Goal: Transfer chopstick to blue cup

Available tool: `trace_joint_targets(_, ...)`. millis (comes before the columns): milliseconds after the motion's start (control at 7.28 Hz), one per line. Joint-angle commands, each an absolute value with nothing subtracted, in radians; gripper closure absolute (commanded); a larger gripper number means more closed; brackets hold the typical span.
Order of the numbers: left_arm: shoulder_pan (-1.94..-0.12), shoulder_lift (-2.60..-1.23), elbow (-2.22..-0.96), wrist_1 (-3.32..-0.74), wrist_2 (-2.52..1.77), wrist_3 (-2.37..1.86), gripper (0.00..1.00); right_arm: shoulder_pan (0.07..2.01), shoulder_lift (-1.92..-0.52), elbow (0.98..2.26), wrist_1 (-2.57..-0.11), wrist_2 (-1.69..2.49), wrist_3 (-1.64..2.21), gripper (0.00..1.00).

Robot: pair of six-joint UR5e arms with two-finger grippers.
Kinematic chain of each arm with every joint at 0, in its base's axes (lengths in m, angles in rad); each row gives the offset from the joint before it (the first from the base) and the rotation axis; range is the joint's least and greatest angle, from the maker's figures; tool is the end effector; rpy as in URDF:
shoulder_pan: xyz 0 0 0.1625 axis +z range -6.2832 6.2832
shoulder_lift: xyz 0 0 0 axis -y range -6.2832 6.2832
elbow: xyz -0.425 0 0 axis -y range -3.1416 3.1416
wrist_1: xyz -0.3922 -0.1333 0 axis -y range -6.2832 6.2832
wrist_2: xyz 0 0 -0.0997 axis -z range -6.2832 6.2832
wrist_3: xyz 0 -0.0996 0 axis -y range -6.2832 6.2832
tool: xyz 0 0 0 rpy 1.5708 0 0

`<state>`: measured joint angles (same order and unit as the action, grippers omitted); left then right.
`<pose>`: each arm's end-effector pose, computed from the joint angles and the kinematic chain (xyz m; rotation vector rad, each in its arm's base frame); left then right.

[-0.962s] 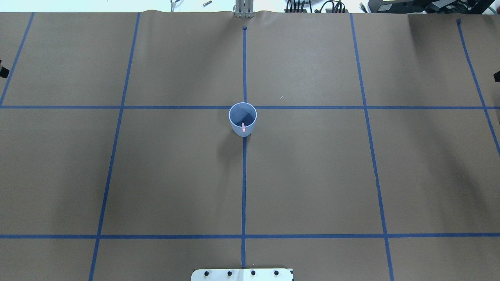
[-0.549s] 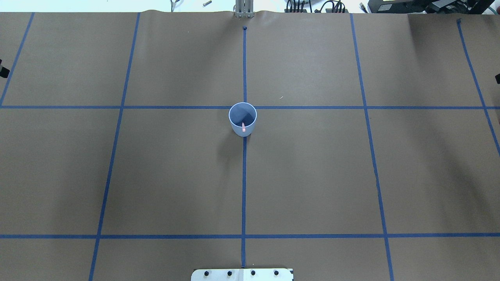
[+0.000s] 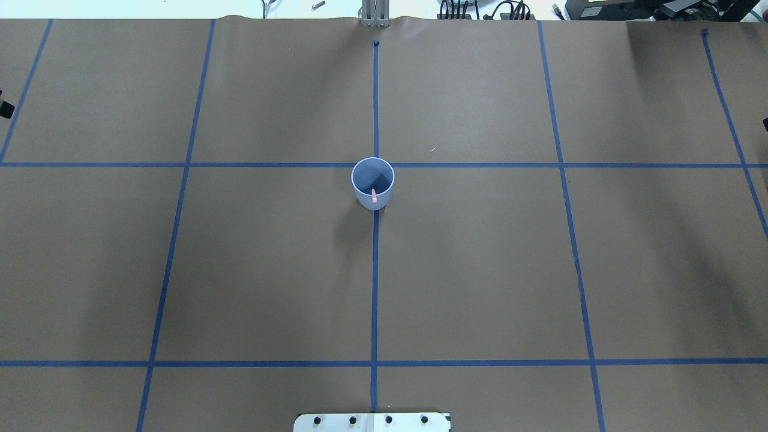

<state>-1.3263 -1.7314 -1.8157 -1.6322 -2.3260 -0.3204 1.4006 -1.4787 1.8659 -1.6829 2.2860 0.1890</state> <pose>0.0700 -0.5494 0.4472 0.2200 0.8349 0.1051 -0.0208 -0.5226 0.4829 0.1321 -0.7461 -0.0805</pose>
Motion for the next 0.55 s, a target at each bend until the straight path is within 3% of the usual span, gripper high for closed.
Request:
trace_joint_targets(0,-1.327,-1.730,-1.818,-1.632,-2.326,-0.321,0.02,1.399,-1.479,1.865,-1.683,2.287,0.190,0.00)
trace_joint_targets(412,-1.327,-1.730,-1.813,-1.631,-2.319,-0.322,0.02,1.401,-1.479,1.868,-1.683,2.287,0.190,0.00)
